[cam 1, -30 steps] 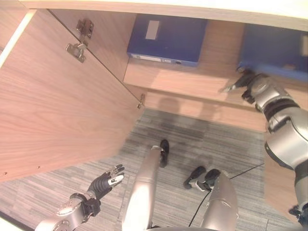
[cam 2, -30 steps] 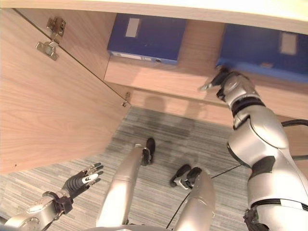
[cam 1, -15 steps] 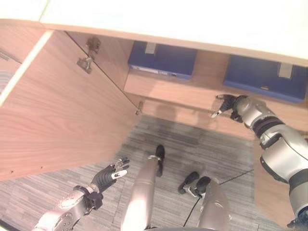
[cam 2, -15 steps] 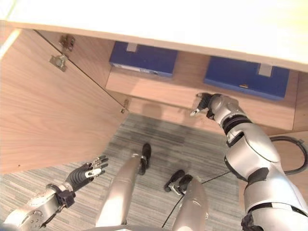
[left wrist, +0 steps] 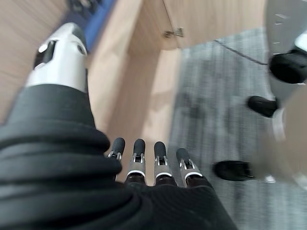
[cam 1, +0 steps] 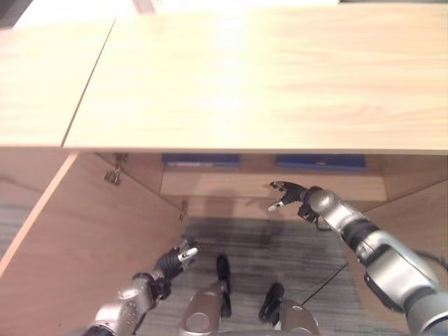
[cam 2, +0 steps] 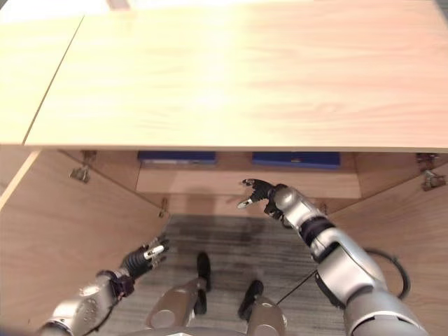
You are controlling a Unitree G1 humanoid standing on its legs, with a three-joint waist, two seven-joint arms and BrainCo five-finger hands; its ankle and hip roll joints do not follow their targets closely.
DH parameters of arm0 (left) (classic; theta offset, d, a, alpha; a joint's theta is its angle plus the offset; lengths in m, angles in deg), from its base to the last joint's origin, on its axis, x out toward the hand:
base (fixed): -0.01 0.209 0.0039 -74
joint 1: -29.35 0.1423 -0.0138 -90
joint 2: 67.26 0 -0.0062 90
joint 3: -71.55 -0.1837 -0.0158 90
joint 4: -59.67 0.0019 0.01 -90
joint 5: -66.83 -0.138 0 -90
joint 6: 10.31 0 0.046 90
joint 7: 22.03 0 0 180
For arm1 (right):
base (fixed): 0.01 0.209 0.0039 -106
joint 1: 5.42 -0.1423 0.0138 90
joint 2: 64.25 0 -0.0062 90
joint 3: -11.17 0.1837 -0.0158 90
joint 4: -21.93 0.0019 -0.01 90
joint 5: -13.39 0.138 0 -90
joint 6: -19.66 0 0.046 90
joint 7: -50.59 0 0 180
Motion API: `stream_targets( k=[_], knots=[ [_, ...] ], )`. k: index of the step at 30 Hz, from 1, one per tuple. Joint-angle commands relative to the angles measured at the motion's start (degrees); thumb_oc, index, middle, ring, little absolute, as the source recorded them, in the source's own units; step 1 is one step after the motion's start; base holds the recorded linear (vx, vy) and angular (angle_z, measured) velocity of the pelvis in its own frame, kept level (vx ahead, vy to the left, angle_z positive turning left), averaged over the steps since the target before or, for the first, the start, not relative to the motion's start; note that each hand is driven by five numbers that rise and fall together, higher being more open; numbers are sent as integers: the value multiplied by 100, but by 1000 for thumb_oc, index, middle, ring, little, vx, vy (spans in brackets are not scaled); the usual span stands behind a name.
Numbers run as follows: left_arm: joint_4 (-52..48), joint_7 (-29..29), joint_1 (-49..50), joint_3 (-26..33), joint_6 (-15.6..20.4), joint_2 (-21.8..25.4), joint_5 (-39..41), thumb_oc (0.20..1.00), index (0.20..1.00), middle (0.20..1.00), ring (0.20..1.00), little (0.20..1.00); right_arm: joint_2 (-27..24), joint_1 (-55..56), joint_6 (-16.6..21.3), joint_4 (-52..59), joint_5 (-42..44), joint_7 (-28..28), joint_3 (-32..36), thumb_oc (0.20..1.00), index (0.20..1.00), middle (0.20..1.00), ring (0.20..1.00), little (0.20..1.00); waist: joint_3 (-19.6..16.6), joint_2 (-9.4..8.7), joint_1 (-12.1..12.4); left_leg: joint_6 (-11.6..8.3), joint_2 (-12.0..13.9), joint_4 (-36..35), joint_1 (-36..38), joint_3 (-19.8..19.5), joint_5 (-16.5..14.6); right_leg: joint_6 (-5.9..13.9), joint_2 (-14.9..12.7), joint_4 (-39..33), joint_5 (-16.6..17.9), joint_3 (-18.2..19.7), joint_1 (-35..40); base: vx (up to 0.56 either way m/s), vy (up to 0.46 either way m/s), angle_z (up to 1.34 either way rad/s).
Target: Put the empty folder in the office cabinet
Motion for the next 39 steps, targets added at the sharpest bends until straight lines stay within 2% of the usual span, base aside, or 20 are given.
stream_targets(
  k=[1,2,3,5,7,13,14,15,18,19,20,21,22,23,26,28,30,36,39],
  knots=[
    [374,-205,107,360,104,-233,-196,1000,1000,1000,1000,1000,-229,216,306,-113,121,616,447,1000,1000,1000,1000,1000,-201,-73,-22,-20,64,-311,399,42,-444,630,-631,-24,795,103,65,56,-135,-35],
    [923,-383,149,805,199,-615,-165,1000,1000,1000,1000,1000,-213,939,344,-29,49,943,1104,1000,1000,1000,1000,1000,-378,-185,-83,-42,48,-333,510,165,-448,645,-570,-308,762,142,419,34,-131,-22],
    [927,-382,151,801,202,-614,-166,1000,1000,1000,1000,1000,-212,950,342,-22,46,945,1109,1000,1000,1000,1000,1000,-378,-184,-79,-46,52,-334,517,166,-446,641,-562,-325,767,140,432,12,-193,-23],
    [1114,-494,250,1124,194,-748,-88,1000,1000,1000,1000,1000,-42,1393,336,-46,143,1150,1454,1000,1000,1000,1000,1000,-508,-297,-82,-131,126,-333,531,313,-360,638,-289,-825,673,222,554,6,-219,-39],
    [1553,-644,244,1647,235,-978,-79,1000,1000,1000,1000,1000,216,2158,326,12,250,1221,1751,1000,1000,1000,1000,1000,-636,-434,-203,-284,366,-336,660,432,-270,545,99,-1214,667,436,670,55,-375,-52],
    [1859,-734,163,1766,193,-1234,-6,1000,1000,1000,1000,1000,522,2635,345,-529,611,1245,1853,1000,1000,1000,1000,1000,-687,-510,-406,-502,751,-291,785,579,-48,312,492,-1390,492,640,828,6,-199,-35],
    [1859,-734,162,1766,193,-1234,-6,1000,1000,1000,1000,1000,522,2634,345,-529,611,1245,1853,1000,1000,1000,1000,1000,-686,-510,-406,-502,751,-291,786,580,-48,312,493,-1391,492,641,828,-5,-292,-17],
    [2042,-777,83,1763,184,-1331,13,1000,1000,1000,1000,1000,621,2759,333,-1137,797,1298,1960,1000,1000,1000,1000,1000,-713,-521,-533,-604,979,-252,872,720,66,195,696,-1400,383,787,880,-3,-221,-22],
    [2240,-781,6,1806,165,-1396,1,1000,1000,1000,1000,1000,649,2814,336,-1393,854,1297,2002,1000,1000,1000,1000,1000,-709,-542,-606,-647,1130,-134,881,814,76,131,803,-1406,347,904,876,-26,-210,-22],
    [2388,-805,-90,1795,166,-1442,42,1000,1000,1000,1000,1000,618,2779,314,-1676,876,1305,2007,1000,1000,1000,1000,1000,-658,-582,-654,-664,1236,165,776,755,32,49,881,-1359,329,1061,831,-46,-159,-30],
    [2392,-805,-95,1796,167,-1443,42,1000,1000,1000,1000,1000,617,2773,316,-1681,877,1304,2007,1000,1000,1000,1000,1000,-658,-579,-651,-666,1244,189,763,755,19,47,884,-1355,327,1064,825,-129,-183,-55],
    [2505,-835,-230,1811,210,-1497,115,1000,1000,1000,1000,1000,622,2654,321,-1967,949,1313,1972,1000,1000,1000,1000,1000,-559,-645,-625,-538,1158,794,615,248,-312,-22,915,-1243,346,1341,688,-143,-138,-122],
    [2491,-838,-275,1823,279,-1498,102,1000,1000,1000,1000,1000,598,2603,303,-2261,931,1289,1975,1000,1000,1000,1000,1000,-525,-700,-588,-324,888,1464,575,-307,-735,-60,944,-1225,410,1630,594,-201,-148,-144],
    [2489,-838,-285,1827,281,-1495,102,1000,1000,1000,1000,1000,601,2591,305,-2262,932,1287,1977,1000,1000,1000,1000,1000,-532,-730,-583,-279,877,1464,503,-261,-636,-93,924,-1231,487,1622,521,-120,-93,-138],
    [2574,-780,-273,1831,312,-1489,71,1000,1000,1000,1000,1000,505,2607,283,-2625,882,1237,2081,1000,1000,1000,1000,1000,-558,-744,-564,-83,519,2039,520,-608,-1036,-94,1080,-1267,517,1953,524,-8,-46,-73],
    [2734,-744,-275,1879,316,-1485,17,1000,1000,1000,1000,1000,425,2712,270,-2811,893,1210,2253,1000,1000,1000,1000,1000,-615,-710,-635,31,364,1896,670,-563,-1358,-87,1180,-1335,518,2089,579,34,2,-51],
    [2985,-740,-369,1929,278,-1453,-131,1000,1000,1000,1000,1000,370,2873,238,-3013,877,1227,2436,1000,1000,1000,1000,1000,-672,-701,-727,48,312,1544,816,-404,-1509,-44,1192,-1468,577,2093,626,10,33,-29],
    [3362,-664,-616,2052,284,-1338,-476,1000,1000,1000,1000,1000,80,3022,185,-3423,880,1251,2911,1000,1000,1000,1000,1000,-888,-744,-957,-82,131,621,1118,-118,-1400,120,1205,-1811,926,2120,562,-24,39,-1],
    [3545,-606,-575,2190,301,-1301,-653,1000,1000,1000,1000,1000,-311,3050,212,-3273,736,1325,3165,1000,1000,1000,1000,1000,-948,-731,-1029,-95,90,379,1290,2,-1387,208,1207,-1902,1021,2195,587,-3,64,-23]
  ],
)
